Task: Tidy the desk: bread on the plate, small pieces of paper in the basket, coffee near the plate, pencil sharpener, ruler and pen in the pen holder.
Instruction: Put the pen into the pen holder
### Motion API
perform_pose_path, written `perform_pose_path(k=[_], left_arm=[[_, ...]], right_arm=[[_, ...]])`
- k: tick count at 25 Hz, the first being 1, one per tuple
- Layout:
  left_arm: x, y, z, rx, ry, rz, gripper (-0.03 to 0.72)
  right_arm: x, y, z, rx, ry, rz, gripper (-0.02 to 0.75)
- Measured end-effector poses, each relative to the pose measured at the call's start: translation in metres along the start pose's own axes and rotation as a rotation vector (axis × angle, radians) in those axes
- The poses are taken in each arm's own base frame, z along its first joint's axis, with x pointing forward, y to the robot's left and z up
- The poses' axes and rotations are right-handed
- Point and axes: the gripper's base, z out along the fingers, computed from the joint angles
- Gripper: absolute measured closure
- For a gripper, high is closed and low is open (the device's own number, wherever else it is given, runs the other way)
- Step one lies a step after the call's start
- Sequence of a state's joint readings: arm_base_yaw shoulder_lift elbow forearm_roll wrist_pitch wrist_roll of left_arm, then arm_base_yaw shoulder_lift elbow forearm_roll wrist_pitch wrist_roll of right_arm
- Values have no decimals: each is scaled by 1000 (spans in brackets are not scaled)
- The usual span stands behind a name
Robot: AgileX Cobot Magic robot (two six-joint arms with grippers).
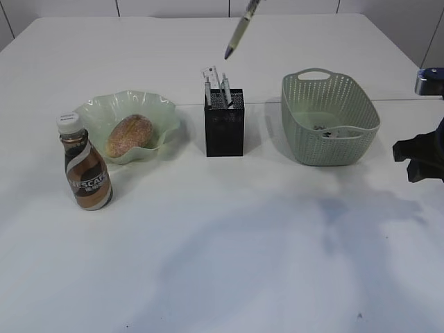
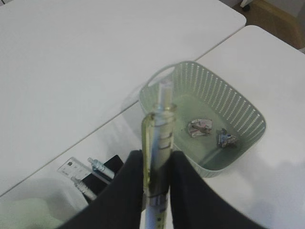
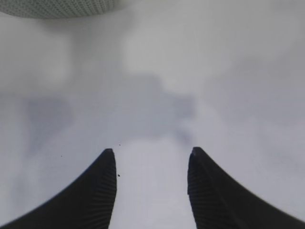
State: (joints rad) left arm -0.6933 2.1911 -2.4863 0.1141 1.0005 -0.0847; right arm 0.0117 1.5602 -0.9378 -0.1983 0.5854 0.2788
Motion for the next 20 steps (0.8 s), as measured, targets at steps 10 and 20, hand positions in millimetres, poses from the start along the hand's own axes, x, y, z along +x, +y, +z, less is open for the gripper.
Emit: perform_pose_path(k=[10, 20], left_arm=[[21, 16, -33, -23, 92, 50, 596], [57, 15, -22, -16, 45, 88, 596]], right_arm=[[0, 0, 0, -4, 1, 7, 345], [0, 0, 0, -4, 1, 7, 345]])
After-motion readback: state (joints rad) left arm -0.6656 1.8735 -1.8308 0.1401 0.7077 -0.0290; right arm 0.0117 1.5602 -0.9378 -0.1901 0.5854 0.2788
